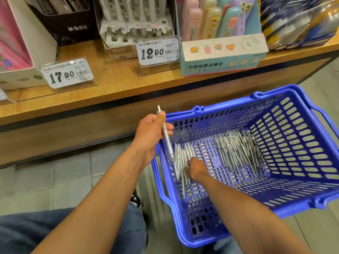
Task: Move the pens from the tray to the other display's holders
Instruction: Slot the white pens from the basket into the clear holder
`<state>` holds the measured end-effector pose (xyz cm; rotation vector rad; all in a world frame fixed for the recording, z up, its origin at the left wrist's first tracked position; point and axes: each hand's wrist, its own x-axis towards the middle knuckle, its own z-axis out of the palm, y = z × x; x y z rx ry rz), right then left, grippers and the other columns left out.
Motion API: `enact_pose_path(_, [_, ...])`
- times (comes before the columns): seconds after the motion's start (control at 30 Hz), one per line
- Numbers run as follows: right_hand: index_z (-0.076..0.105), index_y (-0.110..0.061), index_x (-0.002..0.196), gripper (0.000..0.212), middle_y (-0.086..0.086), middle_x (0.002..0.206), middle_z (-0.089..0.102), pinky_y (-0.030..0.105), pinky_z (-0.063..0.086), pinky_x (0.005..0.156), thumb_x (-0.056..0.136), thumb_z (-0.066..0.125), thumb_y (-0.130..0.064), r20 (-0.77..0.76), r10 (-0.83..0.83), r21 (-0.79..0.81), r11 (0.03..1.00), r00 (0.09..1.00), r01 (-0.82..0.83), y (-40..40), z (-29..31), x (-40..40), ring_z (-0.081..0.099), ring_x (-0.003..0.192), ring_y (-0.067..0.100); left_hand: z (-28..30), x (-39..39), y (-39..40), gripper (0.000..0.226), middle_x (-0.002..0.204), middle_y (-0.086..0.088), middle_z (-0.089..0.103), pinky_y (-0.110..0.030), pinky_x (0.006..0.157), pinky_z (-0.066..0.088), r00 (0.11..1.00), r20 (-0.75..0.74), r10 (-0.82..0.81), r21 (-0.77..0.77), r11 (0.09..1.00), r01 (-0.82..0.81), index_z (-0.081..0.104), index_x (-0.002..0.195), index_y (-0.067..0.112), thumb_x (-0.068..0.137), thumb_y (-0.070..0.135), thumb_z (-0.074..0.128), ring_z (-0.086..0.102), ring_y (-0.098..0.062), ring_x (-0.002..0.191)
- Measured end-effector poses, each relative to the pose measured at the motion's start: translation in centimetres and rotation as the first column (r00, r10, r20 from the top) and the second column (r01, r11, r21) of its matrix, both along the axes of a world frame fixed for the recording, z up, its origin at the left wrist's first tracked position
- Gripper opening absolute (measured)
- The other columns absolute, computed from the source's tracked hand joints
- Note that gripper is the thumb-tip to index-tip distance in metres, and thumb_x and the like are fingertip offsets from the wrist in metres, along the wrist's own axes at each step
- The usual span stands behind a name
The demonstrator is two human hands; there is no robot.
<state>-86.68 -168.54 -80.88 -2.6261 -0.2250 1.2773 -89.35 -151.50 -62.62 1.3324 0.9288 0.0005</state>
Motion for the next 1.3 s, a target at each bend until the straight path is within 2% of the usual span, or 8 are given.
enact_pose_path(0.23, [0.055, -0.005, 0.115, 0.027, 0.010, 0.110, 0.063, 0.032, 0.044, 0.067, 0.099, 0.051, -0.026, 0.080, -0.080, -0.059, 0.995, 0.994, 0.085, 1.5, -0.8, -0.6, 0.059, 0.087, 0.025, 0.2, -0.2, -0.2, 0.028, 0.076, 0.000, 0.069, -0.021, 0.065, 0.046, 1.000, -0.003, -0.008, 0.019, 1.000, 0.008, 0.060, 0.095, 0.013, 0.104, 0.036, 0.048, 0.067, -0.007, 0.063])
enact_pose_path(0.37, [0.056, -0.004, 0.111, 0.029, 0.017, 0.111, 0.063, 0.032, 0.047, 0.073, 0.101, 0.047, -0.031, 0.014, -0.169, 0.075, 0.983, 0.986, 0.167, 1.1, 0.3, 0.2, 0.060, 0.091, 0.030, 0.3, 0.0, -0.2, 0.026, 0.074, -0.001, 0.067, -0.025, 0.067, 0.047, 1.000, -0.005, 0.023, 0.010, 1.000, -0.023, 0.059, 0.096, 0.012, 0.104, 0.034, 0.048, 0.067, -0.009, 0.060])
enact_pose_path(0.47, [0.051, -0.004, 0.123, 0.033, 0.019, 0.112, 0.062, 0.034, 0.046, 0.072, 0.100, 0.052, -0.028, -0.234, -0.398, 0.283, 0.845, 0.887, 0.454, 0.1, 2.6, 0.6, 0.057, 0.083, 0.025, 0.2, 0.2, -0.2, 0.021, 0.077, -0.003, 0.065, -0.029, 0.072, 0.049, 1.000, -0.020, 0.018, 0.048, 0.999, -0.017, 0.057, 0.098, 0.015, 0.105, 0.031, 0.047, 0.067, -0.014, 0.065])
enact_pose_path(0.57, [0.050, -0.007, 0.114, 0.018, 0.013, 0.103, 0.063, 0.029, 0.049, 0.064, 0.099, 0.054, -0.015, -0.440, -0.419, 0.358, 0.730, 0.794, 0.583, -1.1, 5.7, 0.6, 0.054, 0.071, 0.017, 0.3, 0.5, -0.2, 0.018, 0.077, -0.003, 0.060, -0.026, 0.062, 0.049, 0.999, -0.031, 0.028, 0.057, 0.998, -0.027, 0.053, 0.095, 0.018, 0.106, 0.030, 0.045, 0.066, -0.014, 0.061])
enact_pose_path(0.9, [0.059, -0.008, 0.095, 0.012, 0.005, 0.068, 0.063, 0.022, 0.050, 0.058, 0.087, 0.069, -0.007, -0.275, -0.363, 0.798, 0.430, 0.890, 0.422, -0.3, 17.7, 0.1, 0.056, 0.054, 0.009, 1.4, 0.3, -2.4, 0.030, 0.069, 0.001, 0.052, -0.022, 0.045, 0.037, 0.994, -0.036, -0.099, -0.070, 0.993, 0.096, 0.056, 0.094, 0.017, 0.101, 0.045, 0.049, 0.044, -0.010, 0.050])
enact_pose_path(1.03, [0.062, -0.004, 0.094, 0.013, 0.015, 0.076, 0.064, 0.023, 0.049, 0.059, 0.086, 0.070, -0.009, -0.247, -0.304, 0.823, 0.435, 0.920, 0.365, 1.7, 18.5, -0.4, 0.056, 0.059, 0.013, 1.5, 0.1, -2.9, 0.027, 0.054, 0.001, 0.051, -0.028, 0.053, 0.041, 0.998, 0.030, -0.055, -0.222, 0.973, 0.060, 0.055, 0.086, 0.013, 0.100, 0.036, 0.057, 0.047, -0.012, 0.046])
enact_pose_path(1.17, [0.064, -0.008, 0.092, 0.013, 0.003, 0.072, 0.070, 0.024, 0.051, 0.057, 0.091, 0.066, -0.021, -0.309, -0.346, 0.794, 0.419, 0.886, 0.441, 1.5, 15.4, 1.1, 0.062, 0.060, 0.014, 0.7, -0.3, -2.0, 0.023, 0.060, -0.001, 0.042, -0.023, 0.043, 0.038, 0.997, 0.000, 0.078, -0.267, 0.961, -0.075, 0.054, 0.087, 0.011, 0.104, 0.026, 0.050, 0.040, -0.012, 0.047])
enact_pose_path(1.3, [0.064, -0.008, 0.092, 0.010, 0.011, 0.086, 0.069, 0.029, 0.050, 0.059, 0.095, 0.059, -0.016, -0.162, -0.379, 0.499, 0.765, 0.911, 0.407, 0.3, 8.1, 2.2, 0.062, 0.062, 0.016, 0.3, -0.3, -1.7, 0.028, 0.058, 0.000, 0.041, -0.020, 0.038, 0.034, 0.996, -0.021, 0.082, -0.271, 0.959, -0.084, 0.051, 0.083, 0.013, 0.106, 0.029, 0.047, 0.037, -0.011, 0.045])
